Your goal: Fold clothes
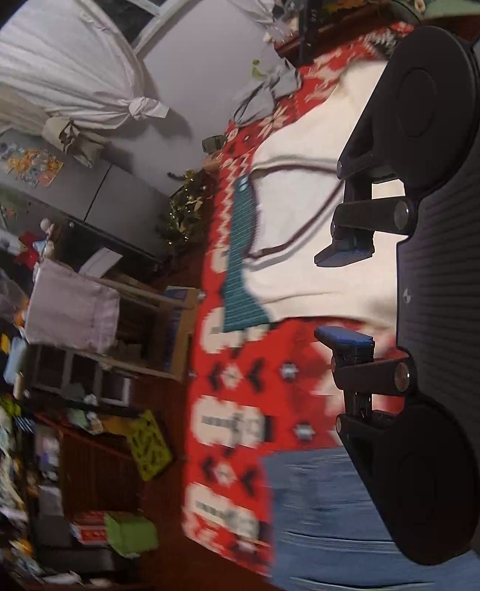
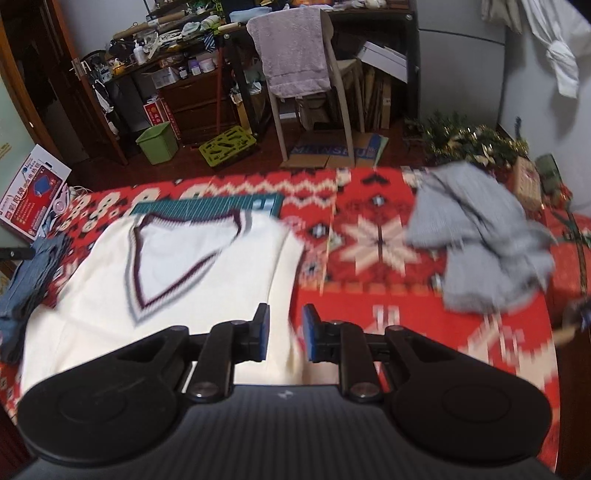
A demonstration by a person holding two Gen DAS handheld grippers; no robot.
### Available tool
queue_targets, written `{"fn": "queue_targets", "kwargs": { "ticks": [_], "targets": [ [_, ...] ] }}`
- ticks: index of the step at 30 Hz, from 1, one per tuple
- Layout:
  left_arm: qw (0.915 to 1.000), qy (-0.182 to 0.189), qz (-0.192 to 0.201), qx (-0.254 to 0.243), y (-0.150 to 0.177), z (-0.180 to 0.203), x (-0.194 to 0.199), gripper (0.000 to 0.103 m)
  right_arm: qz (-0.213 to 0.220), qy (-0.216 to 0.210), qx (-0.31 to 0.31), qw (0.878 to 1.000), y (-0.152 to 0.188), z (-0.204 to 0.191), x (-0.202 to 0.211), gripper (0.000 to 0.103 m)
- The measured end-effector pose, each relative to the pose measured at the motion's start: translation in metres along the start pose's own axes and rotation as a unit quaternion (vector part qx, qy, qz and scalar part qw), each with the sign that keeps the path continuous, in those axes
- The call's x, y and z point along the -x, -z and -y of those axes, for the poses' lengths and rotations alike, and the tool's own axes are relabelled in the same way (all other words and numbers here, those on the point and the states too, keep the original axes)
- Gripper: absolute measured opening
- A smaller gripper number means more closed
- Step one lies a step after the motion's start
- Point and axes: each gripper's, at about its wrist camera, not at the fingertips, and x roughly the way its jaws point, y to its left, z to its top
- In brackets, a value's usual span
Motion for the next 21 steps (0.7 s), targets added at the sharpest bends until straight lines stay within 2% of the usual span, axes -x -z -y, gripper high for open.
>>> {"fn": "queue_targets", "kwargs": {
  "ticks": [4, 10, 15, 17, 21],
  "targets": [
    [0.9978, -0.007, -0.008, -0.065, -0.027, -0.003, -0.05, 0.034, -0.001, 0.006, 0.025, 1.0, -0.031, 0.002, -0.042, 0.023],
    [0.991, 0.001, -0.038, -0.128, -0.035, -0.002, -0.112, 0.035, -0.019, 0.013, 0.04, 0.999, -0.046, 0.004, -0.091, 0.023],
    [0.9819, 0.0, -0.06, -0.18, -0.031, 0.008, -0.134, 0.034, -0.032, 0.016, 0.045, 0.998, -0.052, 0.005, -0.122, 0.023],
    [0.9754, -0.003, -0.067, -0.21, -0.028, 0.014, -0.138, 0.034, -0.037, 0.016, 0.047, 0.998, -0.054, 0.006, -0.135, 0.023],
    [0.9634, -0.004, -0.069, -0.259, -0.022, 0.024, -0.142, 0.026, -0.041, 0.022, 0.064, 0.997, -0.057, 0.002, -0.145, 0.023]
  ]
}}
